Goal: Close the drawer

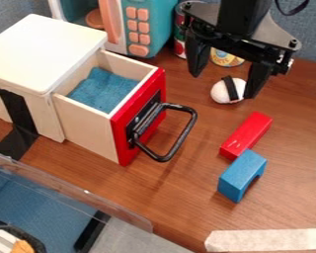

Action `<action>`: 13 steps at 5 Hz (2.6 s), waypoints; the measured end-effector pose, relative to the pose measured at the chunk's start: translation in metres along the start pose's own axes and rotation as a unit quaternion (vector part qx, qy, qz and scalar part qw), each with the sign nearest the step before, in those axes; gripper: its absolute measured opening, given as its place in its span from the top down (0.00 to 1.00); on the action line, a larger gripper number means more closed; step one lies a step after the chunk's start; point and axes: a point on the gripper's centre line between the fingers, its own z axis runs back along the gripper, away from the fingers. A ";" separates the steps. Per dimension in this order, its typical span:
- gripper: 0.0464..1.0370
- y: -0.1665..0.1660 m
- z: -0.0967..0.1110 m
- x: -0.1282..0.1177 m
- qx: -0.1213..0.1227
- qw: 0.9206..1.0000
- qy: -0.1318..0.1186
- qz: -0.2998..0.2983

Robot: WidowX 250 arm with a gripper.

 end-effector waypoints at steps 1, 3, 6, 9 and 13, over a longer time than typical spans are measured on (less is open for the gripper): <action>0.04 0.000 -0.008 -0.001 0.007 1.000 0.010 -0.008; 0.04 -0.013 -0.015 0.004 0.035 0.984 -0.042 -0.172; 0.04 -0.031 -0.047 -0.020 -0.061 0.908 -0.120 -0.396; 0.04 -0.032 -0.069 -0.040 -0.163 0.789 -0.150 -0.573; 0.04 -0.030 -0.102 -0.034 -0.152 0.763 -0.113 -0.618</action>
